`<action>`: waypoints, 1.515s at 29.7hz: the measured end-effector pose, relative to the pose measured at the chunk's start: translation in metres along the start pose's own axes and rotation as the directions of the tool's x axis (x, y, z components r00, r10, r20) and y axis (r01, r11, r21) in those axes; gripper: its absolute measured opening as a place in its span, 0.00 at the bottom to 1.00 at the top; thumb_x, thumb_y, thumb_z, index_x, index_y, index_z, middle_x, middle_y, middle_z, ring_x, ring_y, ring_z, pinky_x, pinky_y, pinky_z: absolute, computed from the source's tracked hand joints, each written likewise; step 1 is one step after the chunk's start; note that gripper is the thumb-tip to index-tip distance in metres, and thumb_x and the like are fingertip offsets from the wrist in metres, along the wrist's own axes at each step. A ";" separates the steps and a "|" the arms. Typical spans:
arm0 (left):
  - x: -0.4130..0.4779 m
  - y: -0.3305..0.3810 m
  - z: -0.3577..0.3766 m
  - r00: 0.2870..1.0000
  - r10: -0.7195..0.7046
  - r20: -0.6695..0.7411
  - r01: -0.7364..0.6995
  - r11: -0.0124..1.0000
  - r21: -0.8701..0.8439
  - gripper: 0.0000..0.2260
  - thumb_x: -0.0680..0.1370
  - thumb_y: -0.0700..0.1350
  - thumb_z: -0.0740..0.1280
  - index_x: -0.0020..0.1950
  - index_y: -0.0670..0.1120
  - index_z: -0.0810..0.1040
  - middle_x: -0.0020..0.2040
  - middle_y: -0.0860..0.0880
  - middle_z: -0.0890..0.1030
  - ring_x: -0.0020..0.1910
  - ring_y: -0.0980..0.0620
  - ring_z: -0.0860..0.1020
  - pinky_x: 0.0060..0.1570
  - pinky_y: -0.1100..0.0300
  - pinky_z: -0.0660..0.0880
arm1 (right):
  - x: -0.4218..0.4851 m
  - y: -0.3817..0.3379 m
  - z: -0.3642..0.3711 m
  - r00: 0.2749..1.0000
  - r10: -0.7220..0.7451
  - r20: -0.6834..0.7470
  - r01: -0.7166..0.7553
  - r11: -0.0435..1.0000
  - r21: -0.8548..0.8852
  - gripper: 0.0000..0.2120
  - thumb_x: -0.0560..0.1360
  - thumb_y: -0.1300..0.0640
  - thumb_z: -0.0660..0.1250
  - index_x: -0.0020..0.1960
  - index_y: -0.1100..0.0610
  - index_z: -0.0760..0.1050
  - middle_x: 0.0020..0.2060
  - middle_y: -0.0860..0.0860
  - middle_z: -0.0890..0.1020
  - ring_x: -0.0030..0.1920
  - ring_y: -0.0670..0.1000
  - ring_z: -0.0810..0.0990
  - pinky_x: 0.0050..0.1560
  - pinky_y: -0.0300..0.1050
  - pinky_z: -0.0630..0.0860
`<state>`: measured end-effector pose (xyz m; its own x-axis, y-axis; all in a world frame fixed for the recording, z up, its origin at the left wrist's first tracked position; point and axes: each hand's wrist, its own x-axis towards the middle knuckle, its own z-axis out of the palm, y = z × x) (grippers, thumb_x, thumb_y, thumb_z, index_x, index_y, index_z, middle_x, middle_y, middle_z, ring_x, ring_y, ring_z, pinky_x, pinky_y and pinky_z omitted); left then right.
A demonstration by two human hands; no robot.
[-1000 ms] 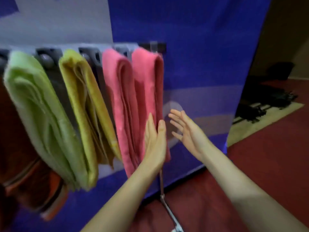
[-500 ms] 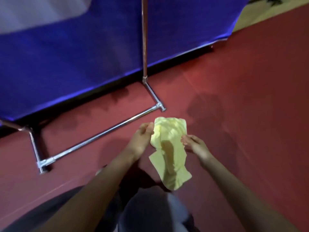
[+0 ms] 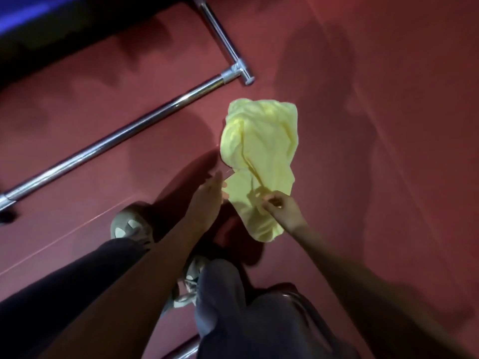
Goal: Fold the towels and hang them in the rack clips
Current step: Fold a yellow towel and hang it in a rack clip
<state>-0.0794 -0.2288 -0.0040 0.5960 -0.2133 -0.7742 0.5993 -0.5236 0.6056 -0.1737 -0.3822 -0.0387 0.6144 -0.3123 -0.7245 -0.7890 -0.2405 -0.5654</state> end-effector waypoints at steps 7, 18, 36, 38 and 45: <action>0.018 -0.047 -0.017 0.986 -0.105 -0.127 0.090 0.989 -0.119 0.23 0.80 0.56 0.45 0.45 0.44 0.74 0.35 0.48 0.77 0.35 0.53 0.73 0.37 0.60 0.67 | 0.052 -0.019 0.064 0.988 -0.122 0.091 0.139 0.967 -0.213 0.07 0.71 0.54 0.67 0.45 0.58 0.75 0.43 0.56 0.80 0.44 0.55 0.78 0.47 0.47 0.71; 0.022 -0.088 -0.040 0.980 -0.137 -0.143 0.118 0.984 -0.133 0.21 0.79 0.55 0.46 0.44 0.46 0.74 0.36 0.48 0.78 0.36 0.53 0.74 0.37 0.60 0.67 | 0.072 0.013 0.105 0.950 -0.287 -0.125 0.208 0.876 -0.435 0.14 0.73 0.53 0.60 0.38 0.64 0.74 0.37 0.61 0.77 0.40 0.62 0.76 0.45 0.52 0.68; -0.085 0.046 -0.078 0.862 0.506 0.024 -0.506 0.859 0.074 0.10 0.75 0.44 0.65 0.48 0.60 0.74 0.48 0.59 0.78 0.46 0.71 0.75 0.51 0.75 0.69 | -0.072 -0.152 0.008 0.909 -0.359 0.213 0.271 0.896 0.353 0.07 0.75 0.62 0.61 0.39 0.57 0.74 0.23 0.43 0.75 0.26 0.37 0.72 0.33 0.29 0.69; -0.126 0.078 -0.090 0.800 0.599 -0.023 -0.596 0.799 0.074 0.08 0.73 0.44 0.67 0.44 0.58 0.77 0.43 0.60 0.80 0.44 0.68 0.76 0.49 0.71 0.71 | -0.106 -0.184 -0.015 0.870 -0.416 0.264 0.313 0.881 0.355 0.09 0.76 0.64 0.60 0.41 0.56 0.76 0.21 0.40 0.75 0.25 0.36 0.72 0.31 0.28 0.69; -0.259 0.143 -0.131 0.568 0.772 -0.285 -0.799 0.600 0.030 0.08 0.70 0.37 0.70 0.33 0.47 0.77 0.29 0.56 0.80 0.29 0.64 0.74 0.34 0.72 0.70 | -0.227 -0.277 -0.048 0.717 -0.614 0.328 0.448 0.768 0.458 0.08 0.75 0.63 0.62 0.42 0.55 0.78 0.34 0.49 0.80 0.36 0.44 0.77 0.41 0.37 0.73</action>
<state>-0.0783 -0.1404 0.3066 0.9538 -0.2898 0.0797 -0.1328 -0.1684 0.9767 -0.0951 -0.2886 0.3016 0.9264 0.2254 -0.3018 -0.3295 0.0968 -0.9392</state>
